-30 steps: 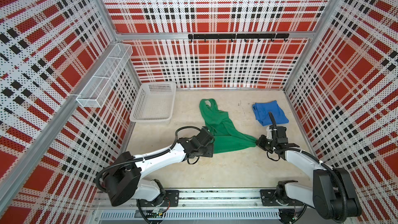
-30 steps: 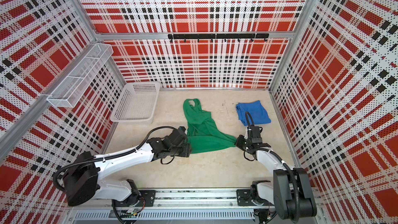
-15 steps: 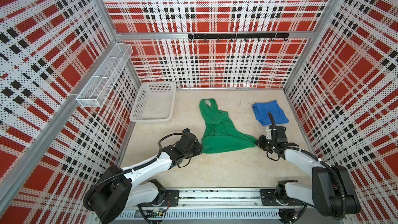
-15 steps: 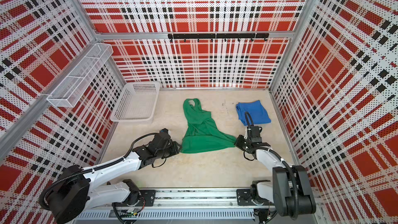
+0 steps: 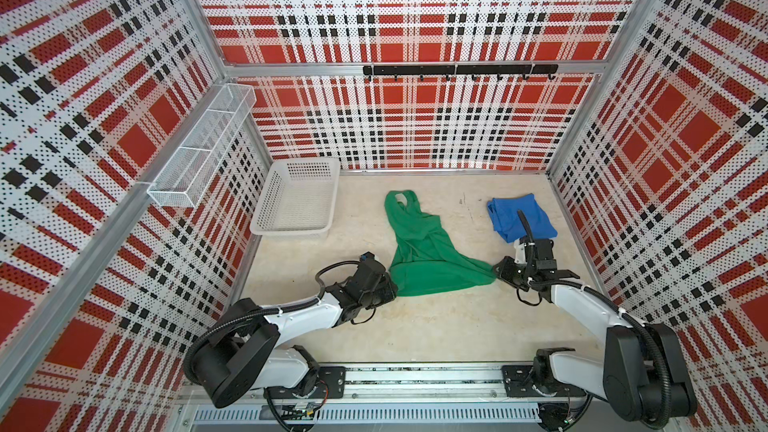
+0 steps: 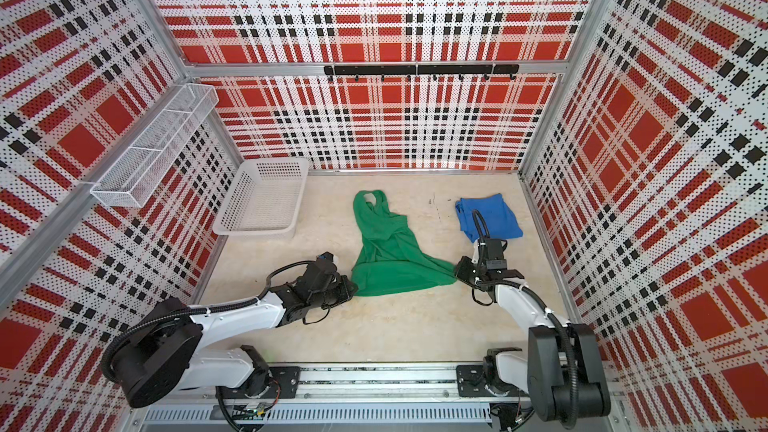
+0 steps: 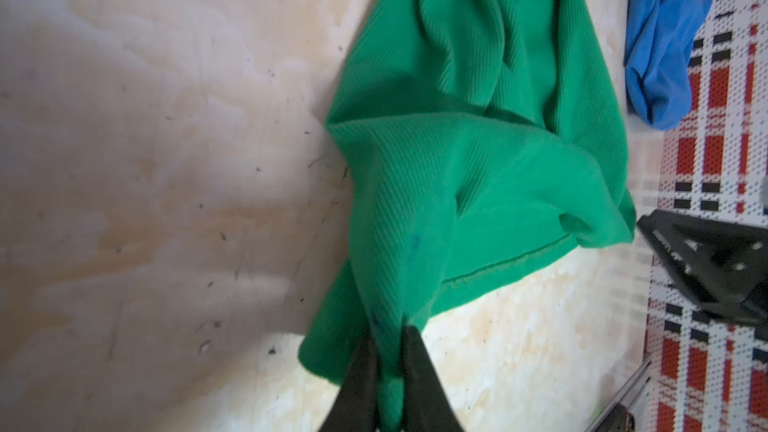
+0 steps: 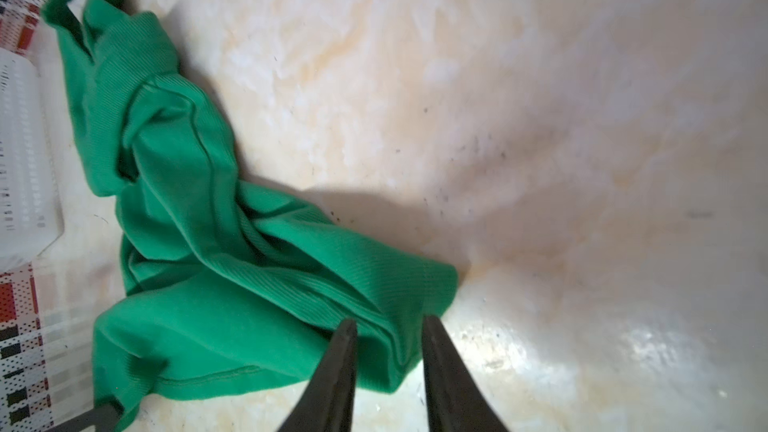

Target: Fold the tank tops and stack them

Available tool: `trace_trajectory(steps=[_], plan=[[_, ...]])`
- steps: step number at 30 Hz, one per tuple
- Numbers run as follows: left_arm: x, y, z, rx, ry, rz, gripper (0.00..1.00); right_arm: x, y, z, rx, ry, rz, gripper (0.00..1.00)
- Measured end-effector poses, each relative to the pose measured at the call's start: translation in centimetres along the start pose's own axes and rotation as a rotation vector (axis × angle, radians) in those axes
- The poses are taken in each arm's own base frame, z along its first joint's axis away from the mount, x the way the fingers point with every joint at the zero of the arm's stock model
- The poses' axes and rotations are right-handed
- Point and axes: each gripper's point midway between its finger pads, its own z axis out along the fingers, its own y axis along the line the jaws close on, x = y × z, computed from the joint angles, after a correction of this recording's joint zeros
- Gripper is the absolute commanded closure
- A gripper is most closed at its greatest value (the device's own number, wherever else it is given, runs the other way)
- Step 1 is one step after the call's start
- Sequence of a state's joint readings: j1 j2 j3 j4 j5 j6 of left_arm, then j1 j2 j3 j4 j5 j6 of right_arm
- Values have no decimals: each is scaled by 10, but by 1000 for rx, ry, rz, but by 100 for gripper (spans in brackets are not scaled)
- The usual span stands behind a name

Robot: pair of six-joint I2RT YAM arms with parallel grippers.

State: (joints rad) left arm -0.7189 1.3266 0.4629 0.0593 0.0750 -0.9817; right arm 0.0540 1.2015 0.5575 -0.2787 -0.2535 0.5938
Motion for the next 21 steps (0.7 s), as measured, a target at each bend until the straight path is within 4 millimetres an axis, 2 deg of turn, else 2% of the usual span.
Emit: trace_trajectory(steps=[3,7,11,16,21], plan=[[-1,3,-1,-9,-1,8,100,-22,7,-12,9,-37,-55,73],[-6,6,-4,-21,-9,17,100,-32,10,-10,27,-9,-141,80],[-14,6,-8,-28,-26,27,100,-15,4,4,59,73,-199,81],[-23,10,-15,-40,-47,34,100,1,-2,16,84,141,-239,69],[-26,14,-15,-48,-51,36,100,11,-11,25,108,182,-242,63]])
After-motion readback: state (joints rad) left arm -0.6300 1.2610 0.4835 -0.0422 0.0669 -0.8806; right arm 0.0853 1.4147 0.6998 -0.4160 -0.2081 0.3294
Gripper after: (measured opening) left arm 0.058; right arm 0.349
